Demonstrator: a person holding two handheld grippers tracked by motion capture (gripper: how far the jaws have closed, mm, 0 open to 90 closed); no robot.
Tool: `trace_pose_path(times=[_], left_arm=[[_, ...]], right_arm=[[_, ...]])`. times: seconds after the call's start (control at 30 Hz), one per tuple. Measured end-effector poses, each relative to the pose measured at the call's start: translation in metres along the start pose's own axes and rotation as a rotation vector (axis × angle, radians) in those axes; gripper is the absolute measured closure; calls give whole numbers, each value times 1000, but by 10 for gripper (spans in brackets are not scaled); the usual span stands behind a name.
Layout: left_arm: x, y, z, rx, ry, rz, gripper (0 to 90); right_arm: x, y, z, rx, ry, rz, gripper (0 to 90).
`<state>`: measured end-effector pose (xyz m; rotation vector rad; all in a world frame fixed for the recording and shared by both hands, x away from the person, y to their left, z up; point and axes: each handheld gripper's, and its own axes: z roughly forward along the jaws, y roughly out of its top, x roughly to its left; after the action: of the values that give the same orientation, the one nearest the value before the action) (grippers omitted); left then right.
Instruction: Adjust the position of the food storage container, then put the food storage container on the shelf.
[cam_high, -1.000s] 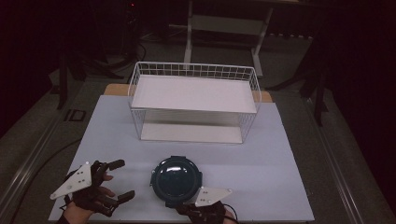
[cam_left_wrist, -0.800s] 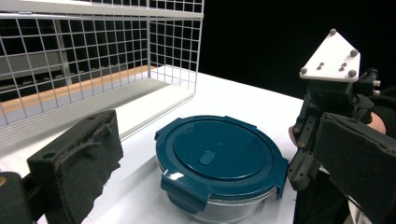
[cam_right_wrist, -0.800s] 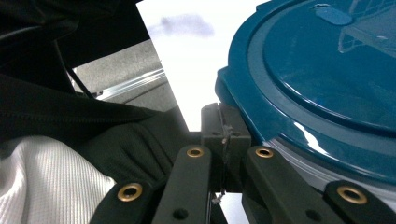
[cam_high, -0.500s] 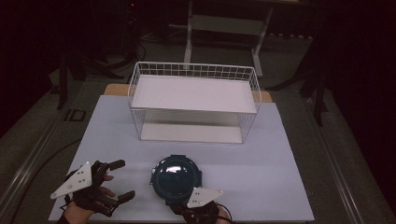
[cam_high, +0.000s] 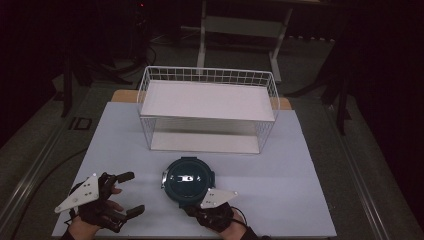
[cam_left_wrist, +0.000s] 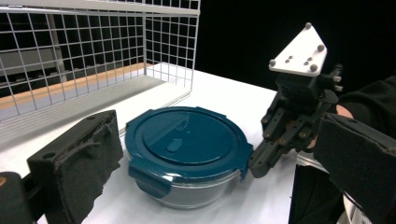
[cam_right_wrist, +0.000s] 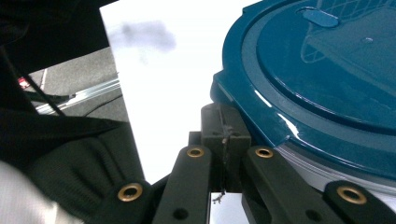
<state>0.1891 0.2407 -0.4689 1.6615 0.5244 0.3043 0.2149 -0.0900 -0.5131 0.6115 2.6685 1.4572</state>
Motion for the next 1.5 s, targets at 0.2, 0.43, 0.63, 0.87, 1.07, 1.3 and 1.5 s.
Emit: trace_pose_path(times=[0.2, 0.43, 0.63, 0.87, 1.07, 1.3, 1.5], left_arm=[[-1, 0, 1, 6, -4, 1, 9], [-1, 0, 1, 9, -6, 0, 9], [0, 0, 2, 16, -3, -8, 9], [-1, 4, 6, 34, -8, -22, 9], [-2, 15, 12, 47, -20, -16, 9], [2, 25, 18, 51, -26, -41, 9], [11, 32, 24, 94, -9, -95, 9]], right_arm=[[-7, 5, 6, 1, -14, -9, 900], [-13, 9, 10, -8, -19, -5, 900], [-13, 18, -7, -80, -5, -6, 898], [-17, 25, -30, -139, -61, -18, 767], [-20, 31, -49, -188, -112, -25, 485], [-28, 33, -64, -230, -142, 1, 142], [-33, 36, -74, -237, -239, -48, 105]])
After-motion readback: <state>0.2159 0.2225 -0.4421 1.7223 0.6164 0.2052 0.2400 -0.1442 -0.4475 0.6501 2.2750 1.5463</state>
